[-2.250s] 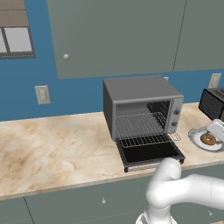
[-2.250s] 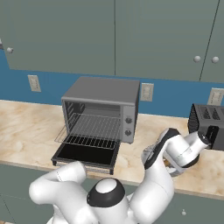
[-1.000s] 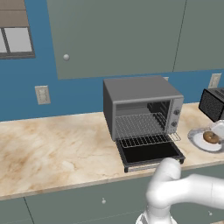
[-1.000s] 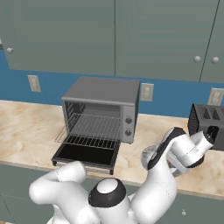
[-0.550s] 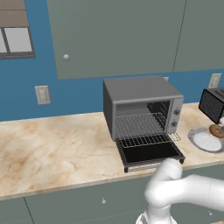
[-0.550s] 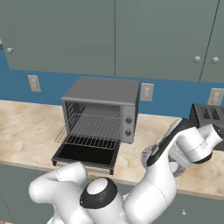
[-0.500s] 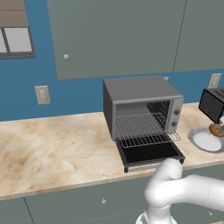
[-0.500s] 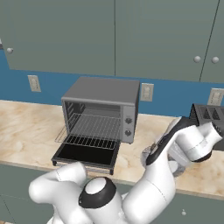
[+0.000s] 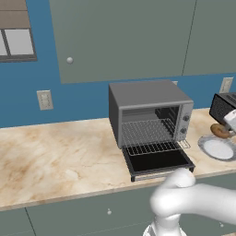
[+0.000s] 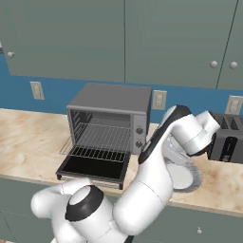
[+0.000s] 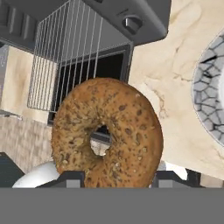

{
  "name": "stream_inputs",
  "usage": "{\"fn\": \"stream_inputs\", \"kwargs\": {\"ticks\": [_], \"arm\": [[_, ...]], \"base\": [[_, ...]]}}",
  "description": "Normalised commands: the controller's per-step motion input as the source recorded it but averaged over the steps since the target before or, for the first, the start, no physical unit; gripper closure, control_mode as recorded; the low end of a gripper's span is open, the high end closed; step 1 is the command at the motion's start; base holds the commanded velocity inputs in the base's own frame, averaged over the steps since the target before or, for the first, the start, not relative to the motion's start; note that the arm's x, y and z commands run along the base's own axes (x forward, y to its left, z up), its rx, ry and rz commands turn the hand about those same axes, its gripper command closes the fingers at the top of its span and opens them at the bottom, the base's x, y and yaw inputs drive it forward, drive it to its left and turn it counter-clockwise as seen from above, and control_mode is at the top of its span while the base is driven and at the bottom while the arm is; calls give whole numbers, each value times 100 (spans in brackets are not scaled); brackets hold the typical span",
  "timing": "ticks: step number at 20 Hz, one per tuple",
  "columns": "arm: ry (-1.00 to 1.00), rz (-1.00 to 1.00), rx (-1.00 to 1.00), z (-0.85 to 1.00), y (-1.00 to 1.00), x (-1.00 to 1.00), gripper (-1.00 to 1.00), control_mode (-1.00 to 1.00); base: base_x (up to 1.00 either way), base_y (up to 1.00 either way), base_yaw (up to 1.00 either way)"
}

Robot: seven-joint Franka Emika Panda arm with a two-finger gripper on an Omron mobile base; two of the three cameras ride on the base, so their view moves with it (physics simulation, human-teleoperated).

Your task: Pick up the bagel from the plate, place it on the toaster oven rack, close the door, and set the timer.

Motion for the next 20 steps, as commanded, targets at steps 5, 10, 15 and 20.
{"fn": "stream_inputs", "kwargs": {"ticks": [5,10,15,20], "arm": [[-10,14,0,43,78,-24,100,-100],[-10,11,0,22,74,-7,100,-100],[-4,10,0,0,72,0,100,-100],[-2,8,0,0,72,3,100,-100]], "base": [[0,0,0],[0,0,0],[0,0,0],[0,0,0]]}}
